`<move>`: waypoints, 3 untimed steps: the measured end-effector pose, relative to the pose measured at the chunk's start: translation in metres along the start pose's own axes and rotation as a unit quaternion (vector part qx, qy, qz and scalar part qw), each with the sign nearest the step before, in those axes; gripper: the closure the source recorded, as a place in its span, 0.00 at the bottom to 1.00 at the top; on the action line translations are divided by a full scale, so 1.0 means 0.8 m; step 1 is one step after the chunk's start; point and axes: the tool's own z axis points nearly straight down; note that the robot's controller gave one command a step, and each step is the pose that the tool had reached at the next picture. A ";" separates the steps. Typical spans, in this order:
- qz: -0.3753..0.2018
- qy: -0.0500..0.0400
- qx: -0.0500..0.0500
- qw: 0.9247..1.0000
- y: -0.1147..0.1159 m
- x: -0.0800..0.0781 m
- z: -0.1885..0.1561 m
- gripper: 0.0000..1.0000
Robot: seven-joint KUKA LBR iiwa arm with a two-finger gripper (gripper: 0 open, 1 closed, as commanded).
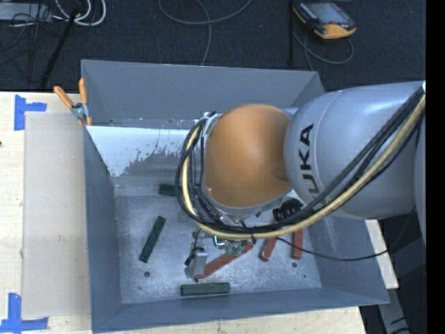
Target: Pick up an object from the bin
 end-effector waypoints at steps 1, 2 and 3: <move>0.033 0.001 0.001 0.999 -0.038 -0.001 0.148 0.00; 0.079 -0.004 0.001 0.997 -0.183 -0.034 0.171 0.00; 0.077 -0.004 -0.002 0.997 -0.177 -0.034 0.171 1.00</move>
Offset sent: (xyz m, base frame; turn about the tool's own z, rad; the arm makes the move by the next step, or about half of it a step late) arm 0.0020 -0.0295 -0.1134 0.0633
